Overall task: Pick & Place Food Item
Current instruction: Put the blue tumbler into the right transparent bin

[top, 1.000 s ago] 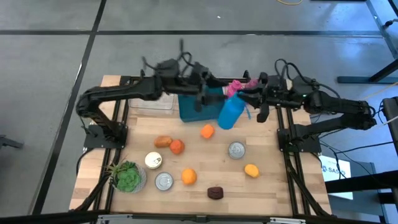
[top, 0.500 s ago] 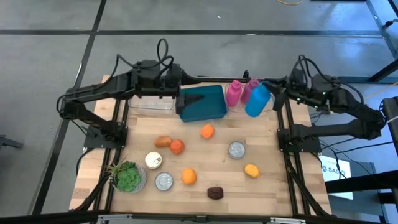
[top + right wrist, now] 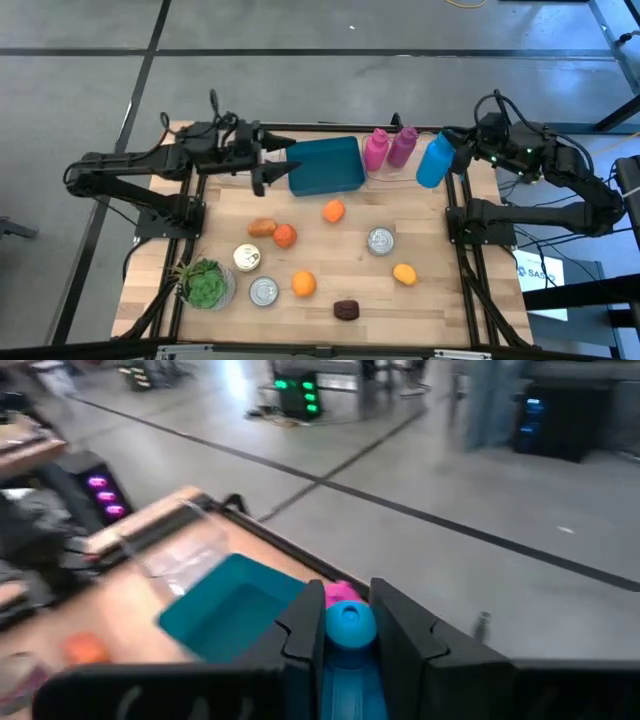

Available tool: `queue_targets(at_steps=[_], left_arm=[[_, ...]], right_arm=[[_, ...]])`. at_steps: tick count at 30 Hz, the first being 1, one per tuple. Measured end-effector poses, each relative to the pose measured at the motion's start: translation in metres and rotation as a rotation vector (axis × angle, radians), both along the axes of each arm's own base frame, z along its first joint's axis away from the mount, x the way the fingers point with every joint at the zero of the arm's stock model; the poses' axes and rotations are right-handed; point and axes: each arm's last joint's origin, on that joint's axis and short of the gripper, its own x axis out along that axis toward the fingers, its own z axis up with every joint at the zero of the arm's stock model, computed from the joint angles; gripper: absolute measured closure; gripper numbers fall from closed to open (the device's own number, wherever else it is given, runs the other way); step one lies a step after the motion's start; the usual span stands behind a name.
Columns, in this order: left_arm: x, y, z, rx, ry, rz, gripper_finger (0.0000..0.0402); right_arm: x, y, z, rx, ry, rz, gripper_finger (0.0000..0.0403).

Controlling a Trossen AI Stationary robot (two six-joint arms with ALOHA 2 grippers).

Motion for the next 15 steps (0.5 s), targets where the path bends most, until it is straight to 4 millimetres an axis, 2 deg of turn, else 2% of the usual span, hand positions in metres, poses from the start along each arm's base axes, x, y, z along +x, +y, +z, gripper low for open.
queue_targets(at_steps=[4, 9, 13, 15], left_arm=[[-0.012, -0.001, -0.017, -0.059, -0.005, 0.019, 0.0096], [-0.015, -0.001, -0.027, -0.089, -0.004, 0.034, 0.0096], [-0.016, -0.001, -0.025, -0.068, -0.026, 0.035, 0.0096], [-0.016, -0.001, -0.023, -0.057, -0.039, 0.036, 0.0096]], right_arm=[[-0.002, -0.003, -0.001, -0.048, 0.053, -0.074, 0.0345], [-0.004, -0.009, -0.004, -0.104, 0.116, -0.183, 0.0345], [0.003, -0.017, -0.025, -0.094, 0.188, -0.258, 0.0345], [0.010, -0.022, -0.037, -0.091, 0.170, -0.283, 0.0345]])
